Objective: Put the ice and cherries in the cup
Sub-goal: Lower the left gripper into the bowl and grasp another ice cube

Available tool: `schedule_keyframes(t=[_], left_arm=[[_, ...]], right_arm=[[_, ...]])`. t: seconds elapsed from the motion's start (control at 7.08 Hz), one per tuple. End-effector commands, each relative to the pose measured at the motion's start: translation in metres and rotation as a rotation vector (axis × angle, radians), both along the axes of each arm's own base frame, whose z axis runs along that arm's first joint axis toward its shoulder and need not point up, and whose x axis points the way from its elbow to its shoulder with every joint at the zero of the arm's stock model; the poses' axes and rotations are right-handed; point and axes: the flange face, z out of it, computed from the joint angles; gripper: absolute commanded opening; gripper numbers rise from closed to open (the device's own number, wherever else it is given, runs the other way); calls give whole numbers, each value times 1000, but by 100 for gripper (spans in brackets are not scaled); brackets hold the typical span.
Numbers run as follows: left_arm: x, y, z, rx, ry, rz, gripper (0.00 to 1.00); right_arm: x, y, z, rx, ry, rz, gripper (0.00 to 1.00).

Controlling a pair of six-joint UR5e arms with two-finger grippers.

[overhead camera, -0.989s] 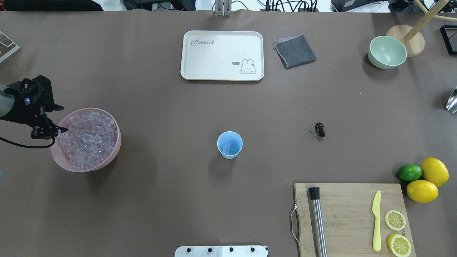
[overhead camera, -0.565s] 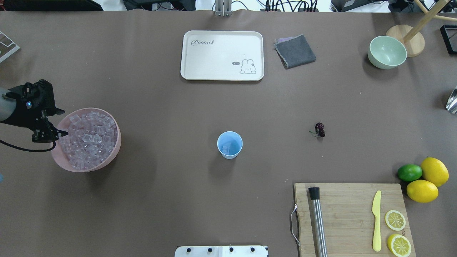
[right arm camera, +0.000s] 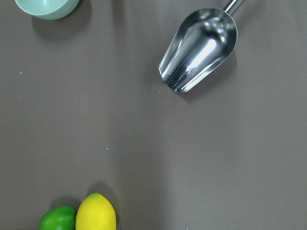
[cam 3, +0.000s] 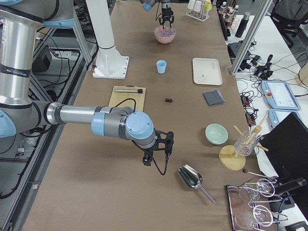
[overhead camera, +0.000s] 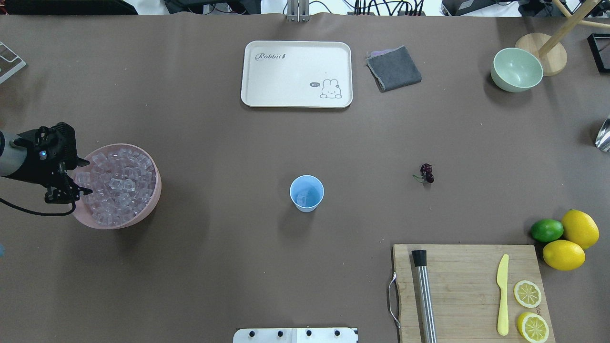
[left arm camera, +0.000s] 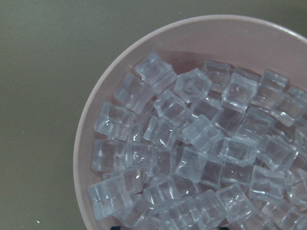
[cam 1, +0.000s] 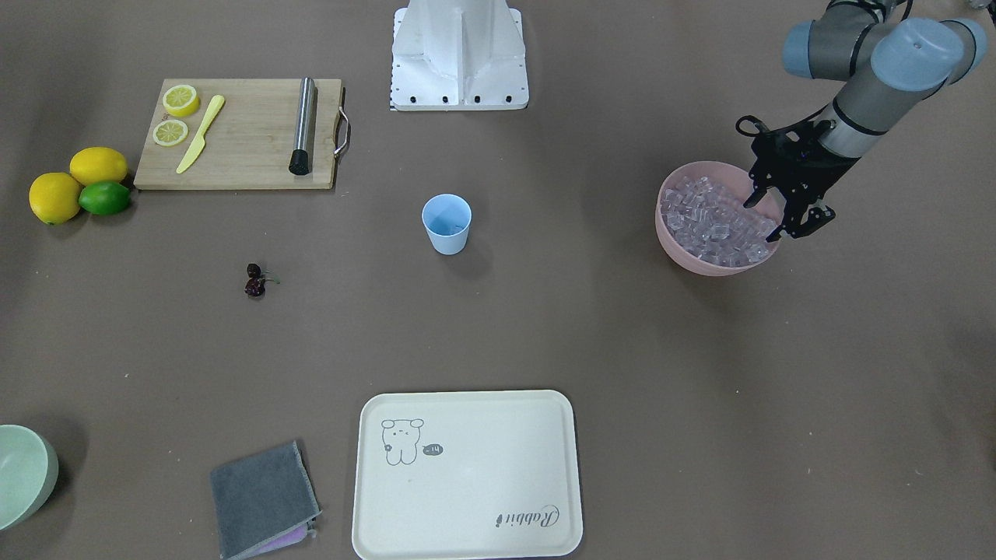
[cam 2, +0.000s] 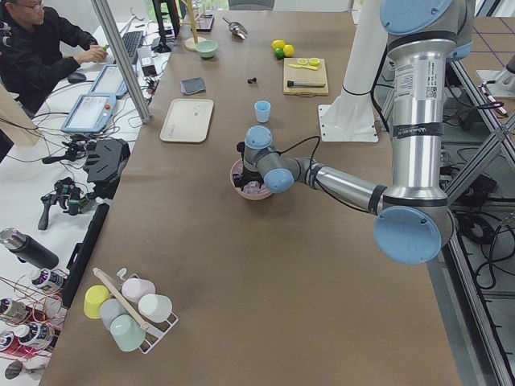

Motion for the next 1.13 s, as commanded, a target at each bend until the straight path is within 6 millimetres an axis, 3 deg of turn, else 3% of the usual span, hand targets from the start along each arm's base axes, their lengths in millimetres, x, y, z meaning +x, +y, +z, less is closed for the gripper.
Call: schedule_keyframes(t=[0.0, 0.99], left_arm=[[0, 1, 1, -2, -2, 1, 69], [-6, 13, 15, 1, 2, 8, 69]], right_arm=[[0, 0, -1, -5, -2, 5, 100], [0, 5, 0, -8, -2, 6, 100]])
